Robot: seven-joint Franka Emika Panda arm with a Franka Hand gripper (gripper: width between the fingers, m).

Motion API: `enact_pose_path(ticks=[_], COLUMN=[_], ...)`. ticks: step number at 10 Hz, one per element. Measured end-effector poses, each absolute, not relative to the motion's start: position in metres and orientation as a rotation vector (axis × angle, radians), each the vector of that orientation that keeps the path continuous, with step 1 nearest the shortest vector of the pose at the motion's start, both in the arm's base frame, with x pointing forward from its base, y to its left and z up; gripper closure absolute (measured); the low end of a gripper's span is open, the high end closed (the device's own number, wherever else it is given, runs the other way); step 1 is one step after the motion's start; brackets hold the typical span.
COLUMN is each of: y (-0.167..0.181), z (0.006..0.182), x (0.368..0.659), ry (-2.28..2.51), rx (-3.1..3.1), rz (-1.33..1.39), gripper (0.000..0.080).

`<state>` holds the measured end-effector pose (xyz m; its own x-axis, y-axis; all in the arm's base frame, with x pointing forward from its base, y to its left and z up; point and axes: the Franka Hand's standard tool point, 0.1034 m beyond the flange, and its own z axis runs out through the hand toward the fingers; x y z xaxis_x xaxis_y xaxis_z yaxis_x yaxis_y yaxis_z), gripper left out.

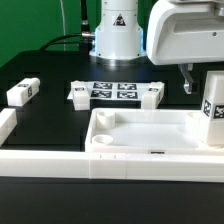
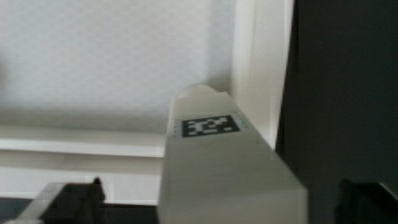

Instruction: Assemble desk

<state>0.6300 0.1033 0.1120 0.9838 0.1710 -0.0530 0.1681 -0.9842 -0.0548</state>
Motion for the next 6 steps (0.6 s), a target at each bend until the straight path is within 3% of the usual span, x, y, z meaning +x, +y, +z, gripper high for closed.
enact_pose_path(ticks=[3, 4, 5, 6], y=[0.1012, 0.1012, 0.1012, 0.1013], z=[0.1121, 0.1121, 0.1121, 0.1122], x=[0.6306, 0.6306, 0.6306, 0.6306], ry=[-0.366, -0.366, -0.366, -0.352], rx=[-3.068, -3.068, -3.067, -3.069], rz=[0.084, 0.084, 0.084, 0.084], gripper=[0.0179, 0.036, 0.036, 0.0513])
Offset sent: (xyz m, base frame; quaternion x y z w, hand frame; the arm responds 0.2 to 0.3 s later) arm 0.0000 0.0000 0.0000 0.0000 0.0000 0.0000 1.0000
